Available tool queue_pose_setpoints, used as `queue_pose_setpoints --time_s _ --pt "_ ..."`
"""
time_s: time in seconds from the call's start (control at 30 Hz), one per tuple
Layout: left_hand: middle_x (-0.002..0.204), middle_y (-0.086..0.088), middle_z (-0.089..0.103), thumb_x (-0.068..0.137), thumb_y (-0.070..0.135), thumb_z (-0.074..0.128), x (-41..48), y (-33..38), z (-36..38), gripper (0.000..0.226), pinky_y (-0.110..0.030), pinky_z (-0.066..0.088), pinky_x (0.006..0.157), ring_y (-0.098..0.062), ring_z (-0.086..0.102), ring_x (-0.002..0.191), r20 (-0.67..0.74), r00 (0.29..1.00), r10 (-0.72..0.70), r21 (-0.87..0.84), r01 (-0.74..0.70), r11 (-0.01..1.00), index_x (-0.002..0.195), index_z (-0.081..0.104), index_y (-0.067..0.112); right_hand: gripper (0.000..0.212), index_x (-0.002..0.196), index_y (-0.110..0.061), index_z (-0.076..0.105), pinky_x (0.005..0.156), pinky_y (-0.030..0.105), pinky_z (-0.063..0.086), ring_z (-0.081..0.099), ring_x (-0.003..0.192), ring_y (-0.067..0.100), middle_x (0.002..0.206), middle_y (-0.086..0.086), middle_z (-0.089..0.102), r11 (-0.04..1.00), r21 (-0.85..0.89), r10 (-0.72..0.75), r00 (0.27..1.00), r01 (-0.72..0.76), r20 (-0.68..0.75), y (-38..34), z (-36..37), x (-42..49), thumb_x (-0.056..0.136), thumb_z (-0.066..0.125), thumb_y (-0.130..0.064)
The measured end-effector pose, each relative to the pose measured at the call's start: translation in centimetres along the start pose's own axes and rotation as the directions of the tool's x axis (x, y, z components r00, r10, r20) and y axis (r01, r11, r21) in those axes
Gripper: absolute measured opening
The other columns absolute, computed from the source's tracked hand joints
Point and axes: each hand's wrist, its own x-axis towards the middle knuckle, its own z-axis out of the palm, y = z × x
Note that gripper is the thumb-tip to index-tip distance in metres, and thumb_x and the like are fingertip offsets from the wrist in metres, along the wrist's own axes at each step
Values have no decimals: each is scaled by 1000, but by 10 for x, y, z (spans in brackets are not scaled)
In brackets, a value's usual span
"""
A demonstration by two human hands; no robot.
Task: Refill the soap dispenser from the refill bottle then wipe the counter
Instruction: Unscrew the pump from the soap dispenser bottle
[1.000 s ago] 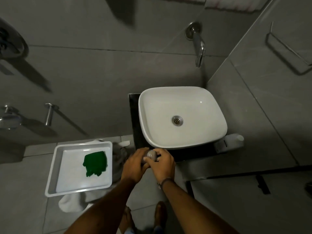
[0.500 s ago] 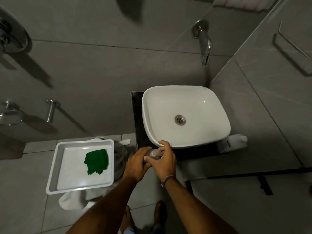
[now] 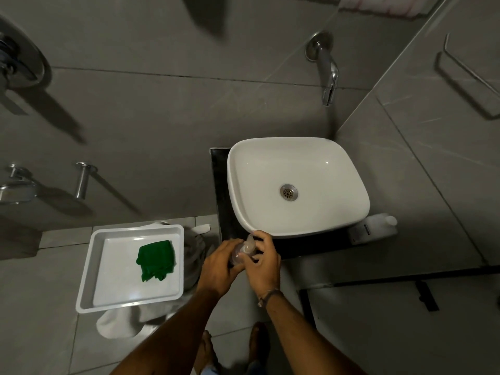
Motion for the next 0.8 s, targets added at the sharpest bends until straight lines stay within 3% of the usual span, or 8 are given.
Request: queue_pose_setpoints --time_s 0.1,0.17,0.27,0.43,0.53,0.63,0.73,0.8 --pt "134 -1 70 89 54 64 -1 1 2 64 -21 46 103 -10 61 119 -18 1000 2 6 -2 1000 140 64 17 77 133 -42 47 98 39 59 64 121 18 130 -4 64 999 -25 -37 997 38 61 0 1 -7 81 76 7" --pt "132 -1 71 89 51 58 -2 2 4 61 -18 47 103 -3 59 117 -42 999 13 -3 -13 1000 138 66 16 79 130 -42 46 88 30 62 65 111 13 123 -8 62 999 -44 -29 998 27 -53 -2 7 -10 73 87 -5" --pt "128 2 71 90 51 60 -3 0 4 57 -27 54 99 -4 62 114 -52 999 8 -20 -9 1000 137 66 18 75 121 -40 47 76 31 64 69 93 12 104 -6 67 997 -72 30 988 -41 -153 -5 13 -8 66 94 -19" --pt "130 4 69 88 58 64 0 -3 6 62 -23 50 98 -7 63 114 -44 999 9 -10 -10 1000 138 64 22 66 130 -36 51 93 39 62 69 111 17 119 1 70 999 -31 -11 1000 10 -21 1 0 -6 84 74 5" --pt "129 1 71 89 54 64 -1 -3 6 58 -27 54 100 -8 65 114 -42 998 36 -32 -38 999 136 66 19 79 138 -32 47 87 35 63 66 109 14 124 -6 63 999 -52 -6 1000 5 -31 0 0 -8 76 83 0" --pt "128 5 71 90 52 65 -1 -4 5 56 -24 53 99 -8 66 115 -52 998 40 -48 -43 998 136 67 20 79 136 -31 48 84 37 63 67 97 12 110 -4 65 996 -82 16 995 -24 -98 -6 6 -5 72 89 -11" --pt "129 4 70 88 55 65 1 -4 5 60 -16 47 100 -9 65 116 -53 998 35 -50 -37 998 136 66 18 74 134 -41 47 97 41 60 63 116 17 123 -6 62 997 -71 -6 1000 5 -10 -6 4 -4 81 78 2" --pt "131 -1 71 87 54 62 0 -4 6 63 -23 49 102 -12 65 117 -48 998 38 -42 -40 998 137 66 16 81 136 -40 47 97 39 60 62 120 17 130 -6 61 997 -70 -36 999 37 17 -4 2 -7 78 77 6"
